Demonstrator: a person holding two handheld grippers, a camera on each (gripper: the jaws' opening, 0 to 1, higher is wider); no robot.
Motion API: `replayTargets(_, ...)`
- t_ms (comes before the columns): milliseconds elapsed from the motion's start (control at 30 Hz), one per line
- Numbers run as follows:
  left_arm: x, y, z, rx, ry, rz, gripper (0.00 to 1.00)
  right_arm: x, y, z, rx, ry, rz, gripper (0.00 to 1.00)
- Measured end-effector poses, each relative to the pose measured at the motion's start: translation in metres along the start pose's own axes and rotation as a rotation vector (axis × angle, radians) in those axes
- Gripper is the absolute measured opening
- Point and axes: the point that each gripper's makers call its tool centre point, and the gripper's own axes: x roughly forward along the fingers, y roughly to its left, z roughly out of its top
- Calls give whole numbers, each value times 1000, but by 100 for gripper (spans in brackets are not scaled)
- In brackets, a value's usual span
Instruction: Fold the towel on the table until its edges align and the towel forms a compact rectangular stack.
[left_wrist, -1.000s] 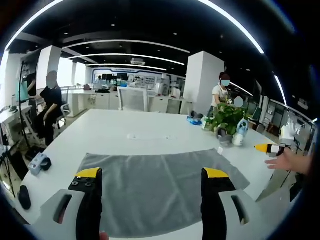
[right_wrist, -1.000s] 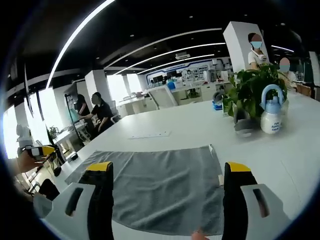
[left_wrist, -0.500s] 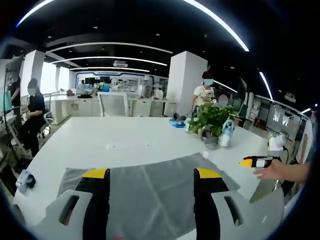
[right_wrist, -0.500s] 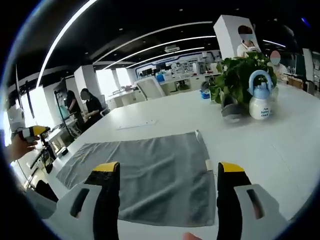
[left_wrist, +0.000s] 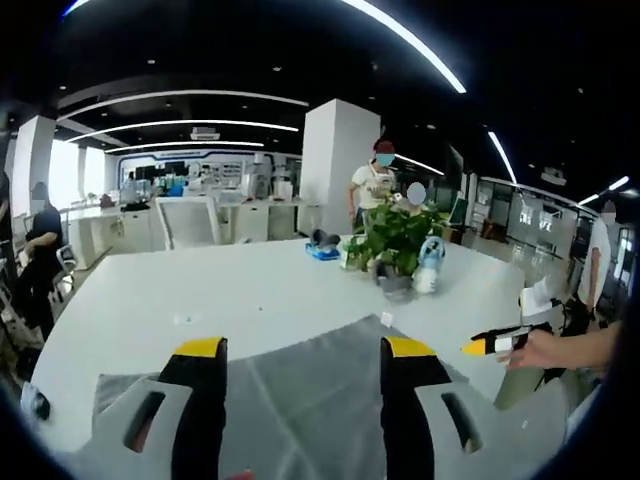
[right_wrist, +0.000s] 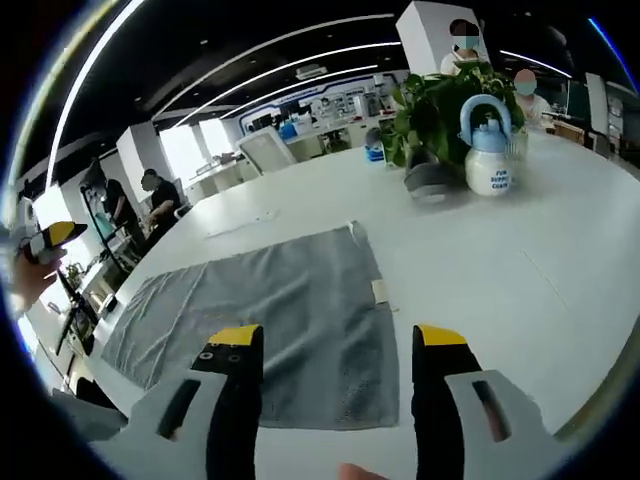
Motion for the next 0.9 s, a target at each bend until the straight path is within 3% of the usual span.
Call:
replayTargets(233,36,-23,12,47,12,-64,61,9,-13,-20,23,68,-48,43)
replayTargets(567,76,-51,29,99,10,-137,59,15,-18,-47,21,164,-31,38)
replayTargets(900,114,-77,33,137,31,-212,54,17,-32,-64,53,225,-49,26)
